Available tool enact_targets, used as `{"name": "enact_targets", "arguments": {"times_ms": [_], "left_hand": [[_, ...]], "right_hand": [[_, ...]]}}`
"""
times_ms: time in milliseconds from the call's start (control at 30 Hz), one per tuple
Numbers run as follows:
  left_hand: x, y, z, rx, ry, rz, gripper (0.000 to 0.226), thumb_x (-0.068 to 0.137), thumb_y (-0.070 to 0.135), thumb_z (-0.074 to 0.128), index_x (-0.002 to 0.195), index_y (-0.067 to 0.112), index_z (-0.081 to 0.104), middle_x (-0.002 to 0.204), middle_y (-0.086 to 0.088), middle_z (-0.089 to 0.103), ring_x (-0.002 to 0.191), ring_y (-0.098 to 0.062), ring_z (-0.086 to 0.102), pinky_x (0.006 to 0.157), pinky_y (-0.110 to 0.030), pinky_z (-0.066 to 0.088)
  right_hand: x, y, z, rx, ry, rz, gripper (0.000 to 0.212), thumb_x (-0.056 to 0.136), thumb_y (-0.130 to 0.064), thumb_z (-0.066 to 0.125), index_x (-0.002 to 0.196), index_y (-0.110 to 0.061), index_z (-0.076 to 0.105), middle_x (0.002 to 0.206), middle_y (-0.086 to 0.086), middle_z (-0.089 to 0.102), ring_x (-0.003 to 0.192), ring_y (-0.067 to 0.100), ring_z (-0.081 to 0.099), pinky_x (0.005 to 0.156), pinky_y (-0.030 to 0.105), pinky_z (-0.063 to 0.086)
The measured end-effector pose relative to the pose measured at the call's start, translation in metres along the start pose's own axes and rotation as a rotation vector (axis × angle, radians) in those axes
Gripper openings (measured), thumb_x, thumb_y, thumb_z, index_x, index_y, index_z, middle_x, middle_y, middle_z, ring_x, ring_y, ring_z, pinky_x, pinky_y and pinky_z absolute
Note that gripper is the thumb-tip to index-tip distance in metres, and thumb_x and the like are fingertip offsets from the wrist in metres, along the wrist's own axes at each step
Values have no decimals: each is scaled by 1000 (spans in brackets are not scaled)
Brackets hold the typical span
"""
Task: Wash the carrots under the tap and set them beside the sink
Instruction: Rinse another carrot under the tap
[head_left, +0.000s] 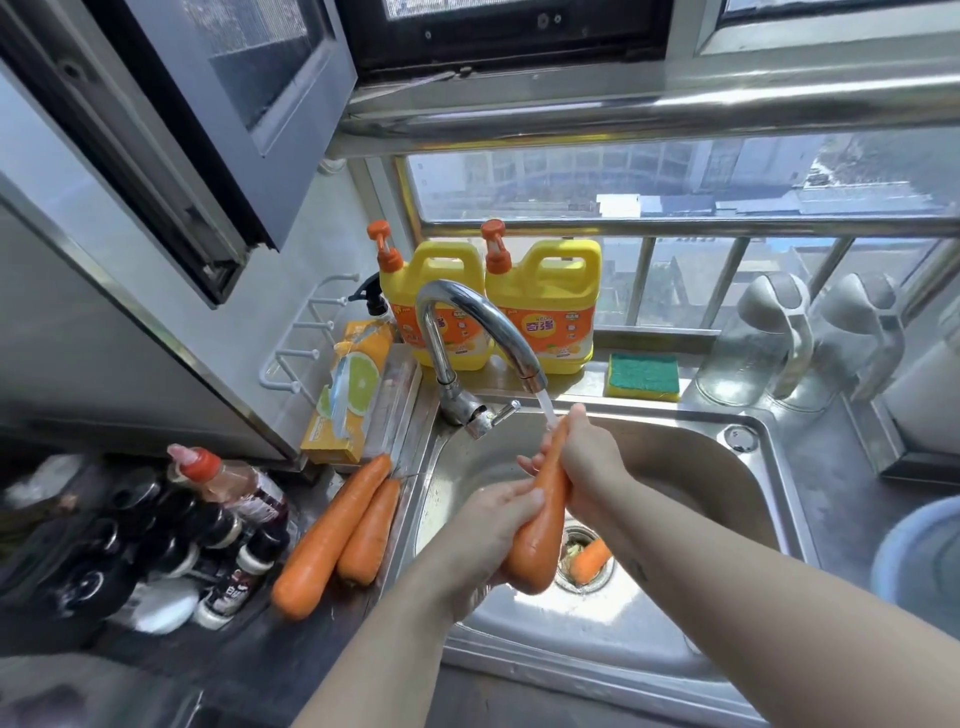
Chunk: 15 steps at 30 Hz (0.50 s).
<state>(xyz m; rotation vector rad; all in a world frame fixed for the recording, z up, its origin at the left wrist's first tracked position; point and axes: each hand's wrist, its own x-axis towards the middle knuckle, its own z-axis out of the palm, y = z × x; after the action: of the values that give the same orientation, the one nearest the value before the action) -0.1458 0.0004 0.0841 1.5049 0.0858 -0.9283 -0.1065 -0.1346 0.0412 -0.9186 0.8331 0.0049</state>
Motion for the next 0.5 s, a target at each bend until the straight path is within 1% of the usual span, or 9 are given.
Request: {"name": "enact_targets", "arguments": {"times_ms": [67, 100, 133, 200, 233, 300, 367, 433, 500], "left_hand": [[-2, 1, -2, -56, -12, -25, 23, 104, 20, 51, 121, 14, 65, 92, -7, 71, 85, -27, 67, 72, -31, 52], [-2, 1, -4, -91, -3, -36, 25, 104, 21, 50, 124, 13, 64, 95, -9, 71, 82, -26, 70, 70, -32, 52], [-1, 0, -7, -129, 20, -45, 27, 105, 22, 49, 125, 12, 63, 98, -11, 73, 80, -26, 72, 67, -32, 53], [0, 1, -11, -195, 65, -66, 30, 105, 26, 48, 125, 11, 64, 101, -13, 75, 75, -24, 71, 63, -33, 52], [-1, 2, -11, -204, 70, -71, 31, 104, 29, 49, 124, 12, 65, 101, -13, 75, 73, -23, 71, 62, -33, 51], [-2, 2, -8, -141, 55, -42, 32, 101, 38, 55, 125, 19, 63, 101, -10, 75, 73, -21, 70, 64, -33, 52], [-2, 0, -4, 20, 49, -8, 48, 88, 47, 71, 128, 26, 55, 107, -5, 72, 75, -18, 71, 70, -37, 55], [-1, -4, -2, 91, 54, 22, 53, 86, 36, 78, 130, 29, 48, 113, -5, 66, 75, -17, 71, 73, -39, 57], [-2, -5, -2, 38, 70, 23, 44, 91, 23, 74, 127, 27, 50, 112, -8, 65, 73, -20, 70, 65, -35, 56]], "right_hand": [[-2, -5, -3, 6, -17, 12, 49, 108, -44, 36, 97, -2, 58, 61, 9, 58, 46, 20, 59, 79, 46, 60], [-4, -7, -4, 0, -64, 20, 48, 108, -43, 37, 102, -1, 59, 68, 10, 63, 53, 22, 64, 77, 45, 60], [-5, -8, -6, -5, -133, 27, 45, 108, -40, 40, 109, 1, 59, 81, 13, 66, 63, 23, 68, 77, 44, 60], [-9, -9, -8, -31, -269, 20, 36, 108, -30, 44, 121, 2, 55, 107, 18, 65, 79, 24, 70, 83, 45, 60], [-11, -10, -9, -63, -307, -1, 32, 108, -25, 45, 123, 2, 53, 112, 18, 63, 82, 25, 69, 86, 47, 59], [-11, -10, -8, -118, -293, -49, 25, 108, -21, 45, 115, 1, 53, 101, 17, 61, 78, 26, 66, 90, 52, 56], [-8, -9, -6, -133, -212, -59, 20, 106, -21, 47, 106, -2, 53, 89, 14, 59, 72, 27, 64, 91, 56, 54], [-5, -9, -5, -132, -156, -41, 25, 106, -26, 47, 107, -2, 55, 86, 14, 61, 68, 28, 66, 91, 58, 55], [-2, -10, -7, -90, -114, -19, 36, 107, -33, 43, 108, 0, 57, 83, 15, 65, 67, 30, 69, 87, 56, 58]]}}
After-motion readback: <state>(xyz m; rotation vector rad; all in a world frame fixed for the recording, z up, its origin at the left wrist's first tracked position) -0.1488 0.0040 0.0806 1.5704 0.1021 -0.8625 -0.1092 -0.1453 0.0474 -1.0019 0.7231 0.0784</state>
